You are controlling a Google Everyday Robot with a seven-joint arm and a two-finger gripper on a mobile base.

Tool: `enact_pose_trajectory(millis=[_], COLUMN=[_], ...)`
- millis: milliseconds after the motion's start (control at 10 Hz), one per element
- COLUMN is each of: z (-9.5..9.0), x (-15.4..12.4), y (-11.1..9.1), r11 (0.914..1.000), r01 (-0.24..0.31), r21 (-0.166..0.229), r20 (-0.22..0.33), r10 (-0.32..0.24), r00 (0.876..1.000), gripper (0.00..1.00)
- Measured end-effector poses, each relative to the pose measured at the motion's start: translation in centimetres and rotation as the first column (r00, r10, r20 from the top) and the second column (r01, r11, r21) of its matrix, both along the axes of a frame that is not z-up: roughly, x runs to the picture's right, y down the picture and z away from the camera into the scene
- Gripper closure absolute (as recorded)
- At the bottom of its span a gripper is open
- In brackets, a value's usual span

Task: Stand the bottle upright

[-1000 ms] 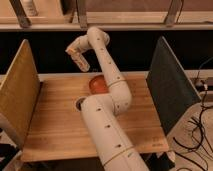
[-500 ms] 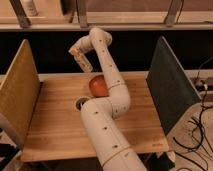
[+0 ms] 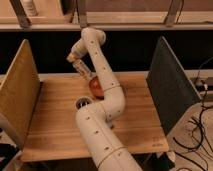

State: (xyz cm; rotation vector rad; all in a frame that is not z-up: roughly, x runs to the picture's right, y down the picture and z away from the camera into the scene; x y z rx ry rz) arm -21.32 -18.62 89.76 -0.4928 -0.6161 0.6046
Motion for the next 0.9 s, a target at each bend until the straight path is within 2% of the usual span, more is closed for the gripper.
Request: enact_pose_trajectory(millis=[300,500,700,900], z=[-0.5,0.2,1.5,2.2], x=[-1.7,-1.7,-1.4,-1.3], y=[1.7,2.9,4.7,5.9], r11=[0.999,0.9961,0.9911,0.9869], r01=[-0.037,-0.075,-0.099,-0.112], r21=[-0.023,-0.047,-0.089,-0.116], r20=[0.081,0.125,0.157,0.192], r10=[0.039,0.08,0.112,0.133], r00=[0.996,0.989,0.981,0.972], gripper=[1.0,1.0,1.0,1.0])
